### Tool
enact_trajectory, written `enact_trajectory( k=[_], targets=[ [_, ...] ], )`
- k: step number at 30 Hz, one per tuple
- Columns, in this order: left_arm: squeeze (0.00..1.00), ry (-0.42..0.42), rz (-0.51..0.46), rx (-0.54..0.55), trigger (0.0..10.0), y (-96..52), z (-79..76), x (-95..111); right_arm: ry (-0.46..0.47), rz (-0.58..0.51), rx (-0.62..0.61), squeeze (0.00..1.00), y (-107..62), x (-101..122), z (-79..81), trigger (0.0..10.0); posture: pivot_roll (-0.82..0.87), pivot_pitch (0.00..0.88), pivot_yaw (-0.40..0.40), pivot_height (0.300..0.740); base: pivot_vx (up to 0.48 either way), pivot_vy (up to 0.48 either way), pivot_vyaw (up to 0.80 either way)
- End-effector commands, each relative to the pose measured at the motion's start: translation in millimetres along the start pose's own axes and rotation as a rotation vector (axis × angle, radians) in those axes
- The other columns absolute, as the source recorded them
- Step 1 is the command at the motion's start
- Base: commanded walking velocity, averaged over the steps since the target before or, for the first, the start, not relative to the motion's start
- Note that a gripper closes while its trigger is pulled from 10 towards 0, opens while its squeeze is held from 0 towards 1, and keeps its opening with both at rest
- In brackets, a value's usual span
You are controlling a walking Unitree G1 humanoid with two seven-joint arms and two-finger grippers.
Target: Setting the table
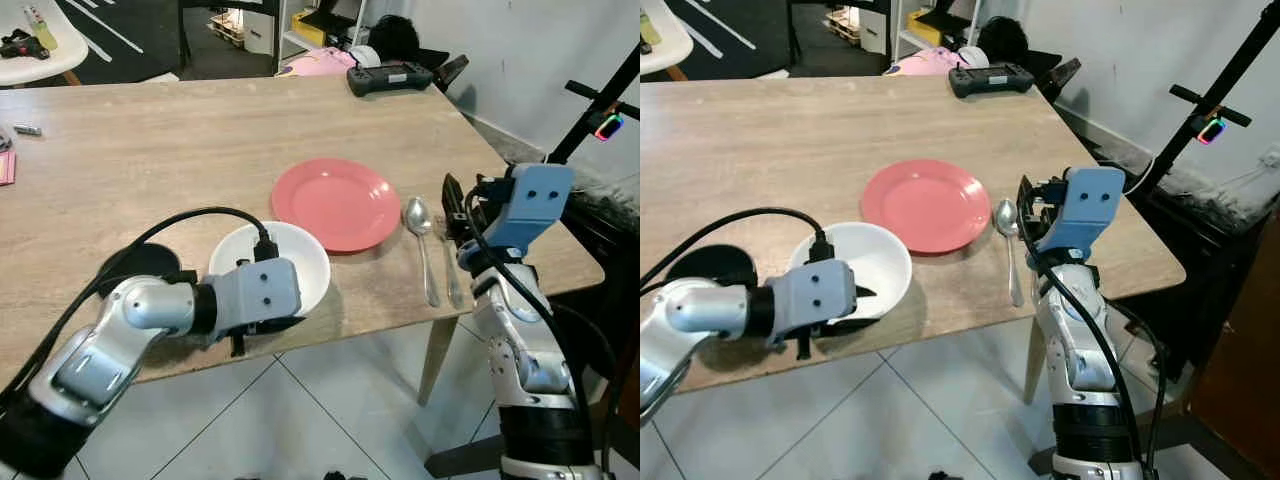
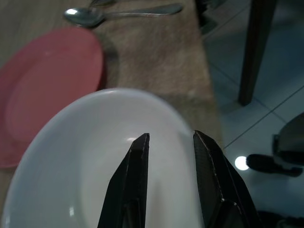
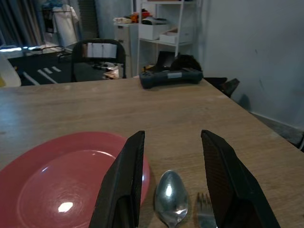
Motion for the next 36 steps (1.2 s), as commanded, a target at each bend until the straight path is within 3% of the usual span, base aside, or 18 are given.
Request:
enact_trajectory(
  k=[1,7,14,20,22,24,27,32,36],
  targets=[
    [0.0,0.004,0.029,-0.031,10.0,3.9,-4.1,-7.9,-0.004,0.016,-0.005,0.0,-3.9,-3.9,-1.6,10.0,0.05,0.123,-0.007,0.74,0.0,0.0,0.0],
    [0.0,0.004,0.092,0.007,10.0,2.4,4.4,-25.7,-0.002,0.019,-0.005,0.0,-4.2,-4.7,-1.0,10.0,0.05,0.123,-0.007,0.74,0.0,0.0,0.0],
    [0.0,0.01,0.104,0.049,10.0,-0.8,13.2,-29.7,0.001,0.019,0.001,0.0,-4.1,-5.2,1.0,10.0,0.05,0.117,-0.01,0.74,0.0,0.0,0.0],
    [0.0,0.048,0.052,0.153,10.0,-5.2,33.7,-16.2,0.009,0.014,0.024,0.0,-2.2,-5.0,7.4,10.0,0.06,0.101,-0.021,0.74,0.0,0.0,0.0],
    [0.0,0.048,0.052,0.153,10.0,-5.2,33.7,-16.2,0.009,0.014,0.024,0.0,-2.2,-5.0,7.4,10.0,0.06,0.101,-0.021,0.74,0.0,0.0,0.0],
    [0.0,0.075,0.062,0.243,10.0,-8.7,50.8,-15.5,0.01,0.013,0.029,0.0,-1.9,-4.9,9.0,10.0,0.06,0.093,-0.021,0.74,0.0,0.0,0.0],
    [0.0,0.077,0.063,0.262,10.0,-10.0,55.1,-15.6,0.011,0.013,0.031,0.0,-1.8,-5.0,9.5,10.0,0.06,0.093,-0.021,0.74,0.0,0.0,0.0],
    [0.0,0.031,0.009,0.221,10.0,-12.7,48.8,-5.8,0.01,0.011,0.027,0.0,-1.2,-4.7,7.7,10.0,0.06,0.092,-0.014,0.74,0.0,0.0,0.0],
    [0.0,0.015,-0.106,0.356,10.0,-25.0,67.3,16.8,0.011,0.006,0.013,0.0,-2.4,-3.3,4.0,10.0,0.06,0.093,-0.003,0.74,0.0,0.0,0.0]
  ],
)
Point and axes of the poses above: a point about 5 cm out from each wrist's last joint towards the gripper, its own y axis pointing out of the wrist towards the gripper, its own x axis along the axis of the wrist's last joint, z = x × y, the point moved 5 cm from there along y, pointing out of the wrist towards the gripper, and after that the axes turned 13 degrees about -y, right-handed, at the moved point
